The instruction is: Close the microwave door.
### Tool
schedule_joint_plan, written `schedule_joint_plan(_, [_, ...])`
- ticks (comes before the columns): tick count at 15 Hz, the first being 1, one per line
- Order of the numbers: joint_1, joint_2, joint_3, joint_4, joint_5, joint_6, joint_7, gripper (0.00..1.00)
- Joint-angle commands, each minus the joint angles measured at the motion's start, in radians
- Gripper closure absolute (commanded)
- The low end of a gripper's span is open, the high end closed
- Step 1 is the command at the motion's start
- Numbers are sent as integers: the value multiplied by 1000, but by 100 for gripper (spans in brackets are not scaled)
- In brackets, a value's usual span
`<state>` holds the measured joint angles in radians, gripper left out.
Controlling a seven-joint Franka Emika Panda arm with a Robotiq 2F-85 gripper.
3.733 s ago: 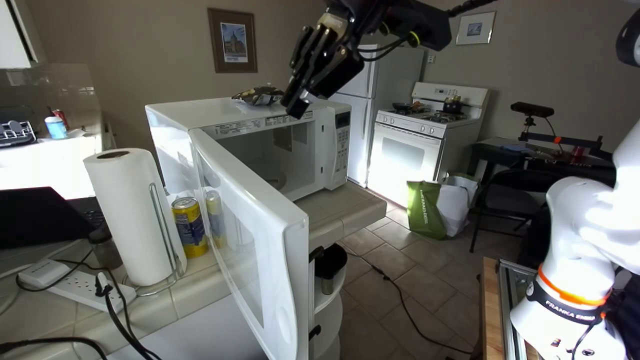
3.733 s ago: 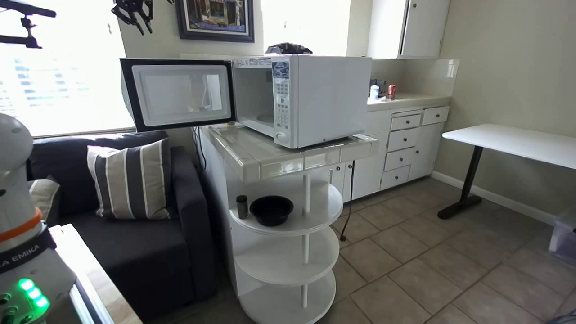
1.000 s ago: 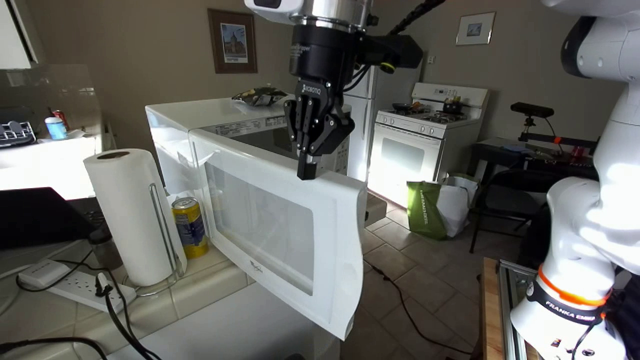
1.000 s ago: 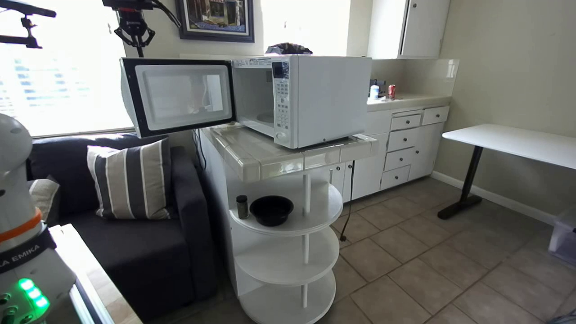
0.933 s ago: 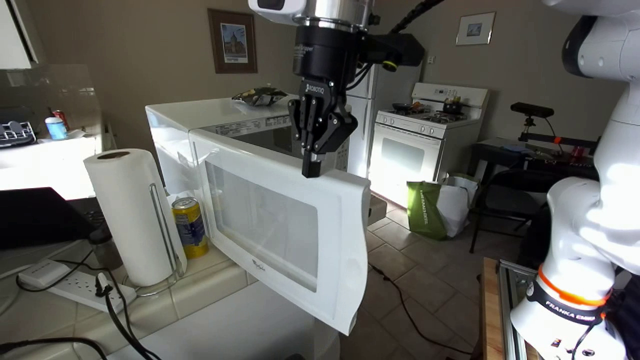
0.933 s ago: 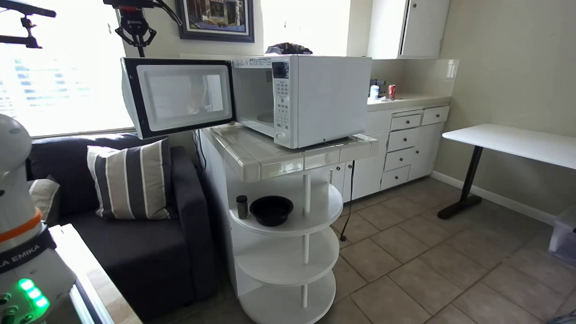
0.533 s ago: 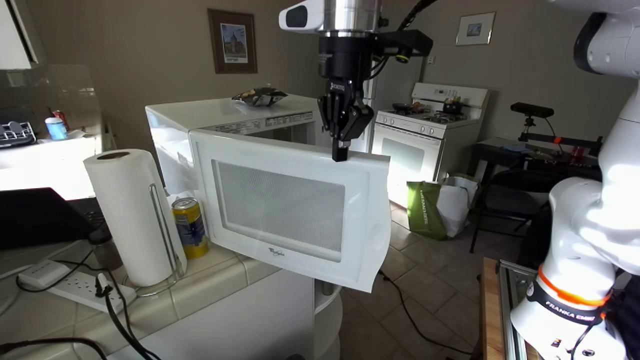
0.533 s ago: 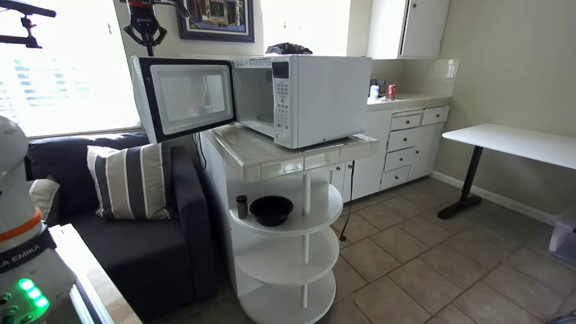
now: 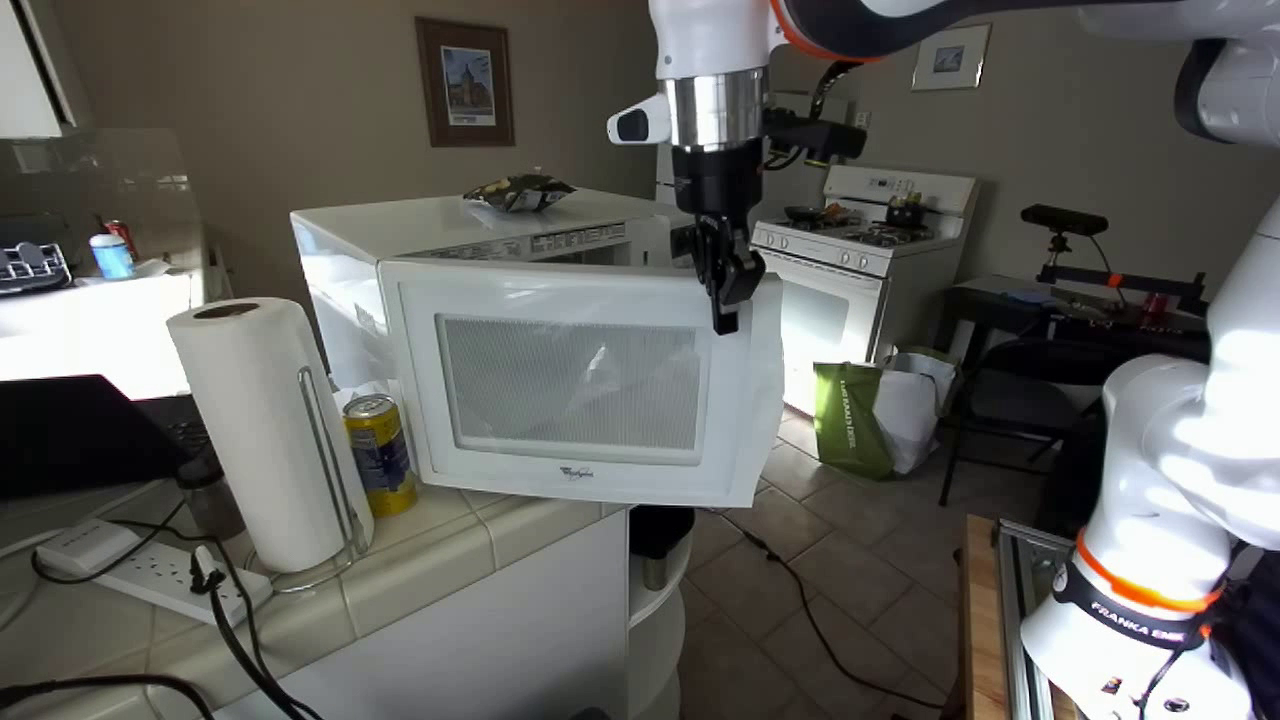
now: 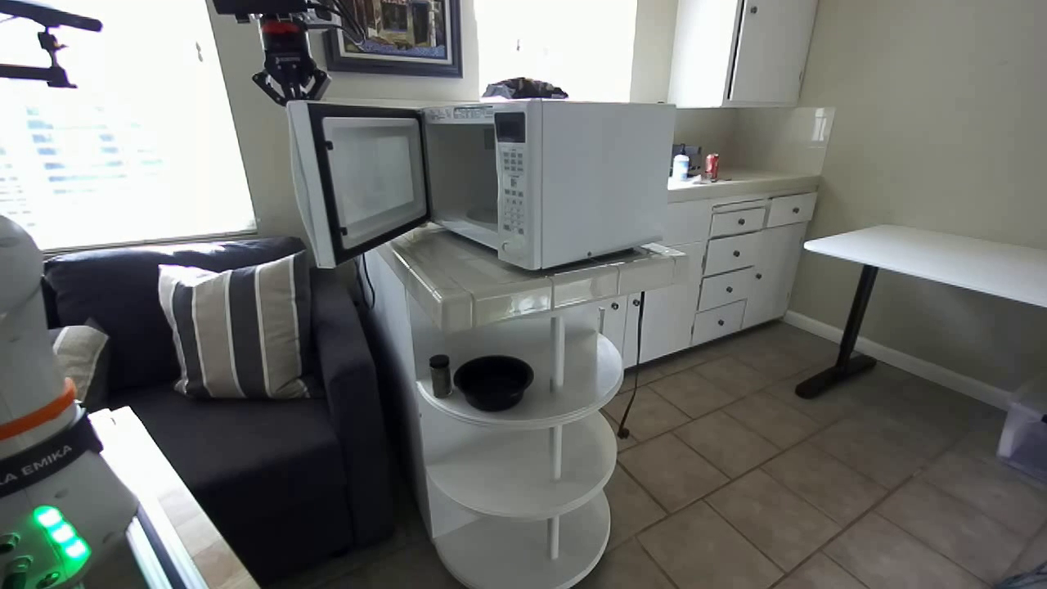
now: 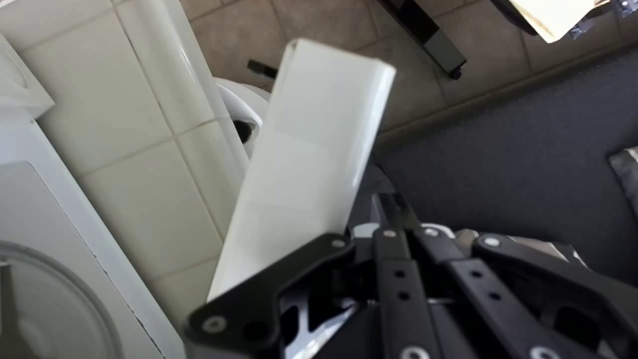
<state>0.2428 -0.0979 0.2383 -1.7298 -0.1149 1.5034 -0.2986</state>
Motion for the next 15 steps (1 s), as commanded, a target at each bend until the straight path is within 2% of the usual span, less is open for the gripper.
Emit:
schedule_joint_plan(1, [-17,-61,-6,-83,-106,16,79,100])
schedule_joint_plan(8, [-50,-129,-9,-197,-326,125,294,100])
schedule_joint_plan(11, [-63,-160,-12,-277,-413,244,376,100])
schedule_joint_plan(15, [-90,-188,-29,-382,-493,491,471,100])
